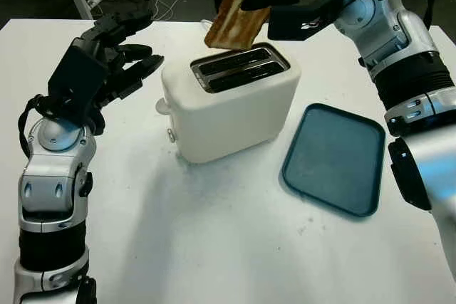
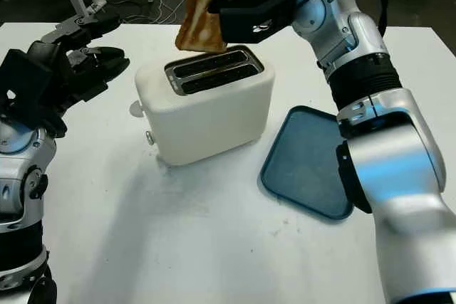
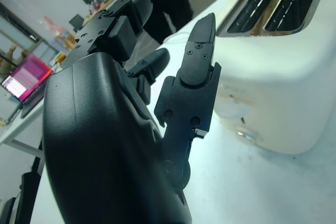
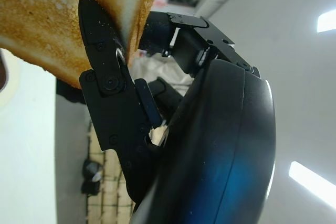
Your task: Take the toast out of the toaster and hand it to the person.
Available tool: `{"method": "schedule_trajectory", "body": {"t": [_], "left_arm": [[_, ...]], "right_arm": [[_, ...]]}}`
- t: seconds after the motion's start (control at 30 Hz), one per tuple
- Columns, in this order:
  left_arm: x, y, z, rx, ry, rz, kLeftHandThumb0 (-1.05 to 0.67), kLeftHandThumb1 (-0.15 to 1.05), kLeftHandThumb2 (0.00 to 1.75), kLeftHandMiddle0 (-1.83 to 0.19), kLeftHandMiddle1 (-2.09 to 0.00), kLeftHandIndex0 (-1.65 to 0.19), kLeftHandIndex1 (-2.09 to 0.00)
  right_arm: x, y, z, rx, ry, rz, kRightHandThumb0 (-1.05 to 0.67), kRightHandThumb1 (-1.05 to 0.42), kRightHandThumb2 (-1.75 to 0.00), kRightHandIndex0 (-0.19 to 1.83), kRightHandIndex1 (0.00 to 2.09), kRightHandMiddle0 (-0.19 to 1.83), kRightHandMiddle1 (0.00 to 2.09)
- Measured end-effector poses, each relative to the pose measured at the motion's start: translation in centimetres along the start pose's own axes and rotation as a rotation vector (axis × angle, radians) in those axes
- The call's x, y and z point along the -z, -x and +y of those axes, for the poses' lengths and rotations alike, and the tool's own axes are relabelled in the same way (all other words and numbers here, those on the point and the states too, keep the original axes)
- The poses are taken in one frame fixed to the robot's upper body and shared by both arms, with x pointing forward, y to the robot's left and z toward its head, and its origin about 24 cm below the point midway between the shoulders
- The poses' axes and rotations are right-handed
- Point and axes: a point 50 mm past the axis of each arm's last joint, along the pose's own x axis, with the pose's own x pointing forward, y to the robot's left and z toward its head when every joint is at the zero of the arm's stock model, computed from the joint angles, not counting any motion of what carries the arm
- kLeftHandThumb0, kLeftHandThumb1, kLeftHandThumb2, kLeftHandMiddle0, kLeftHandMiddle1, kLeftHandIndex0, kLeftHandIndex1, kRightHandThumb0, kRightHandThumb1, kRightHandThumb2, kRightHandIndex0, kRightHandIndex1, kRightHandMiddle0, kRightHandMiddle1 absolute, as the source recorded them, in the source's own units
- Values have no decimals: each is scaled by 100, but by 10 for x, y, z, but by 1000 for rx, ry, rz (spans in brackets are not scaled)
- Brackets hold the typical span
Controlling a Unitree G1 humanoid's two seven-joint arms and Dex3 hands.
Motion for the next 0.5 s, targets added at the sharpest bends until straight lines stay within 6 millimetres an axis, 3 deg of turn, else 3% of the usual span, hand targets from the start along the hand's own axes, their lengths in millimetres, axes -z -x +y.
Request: {"method": "schedule_trajectory", "body": {"t": [0.23,0.5], "left_arm": [[0,0,0,0,0,0,-25,89,16,-21,-95,-40,-38],[0,0,0,-1,0,0,-26,89,17,-21,-95,-40,-39]], "right_arm": [[7,-1,-6,26,-27,47,-42,-92,-38,113,175,86,175],[30,3,-14,98,-119,211,-43,-92,-40,108,175,81,175]]}}
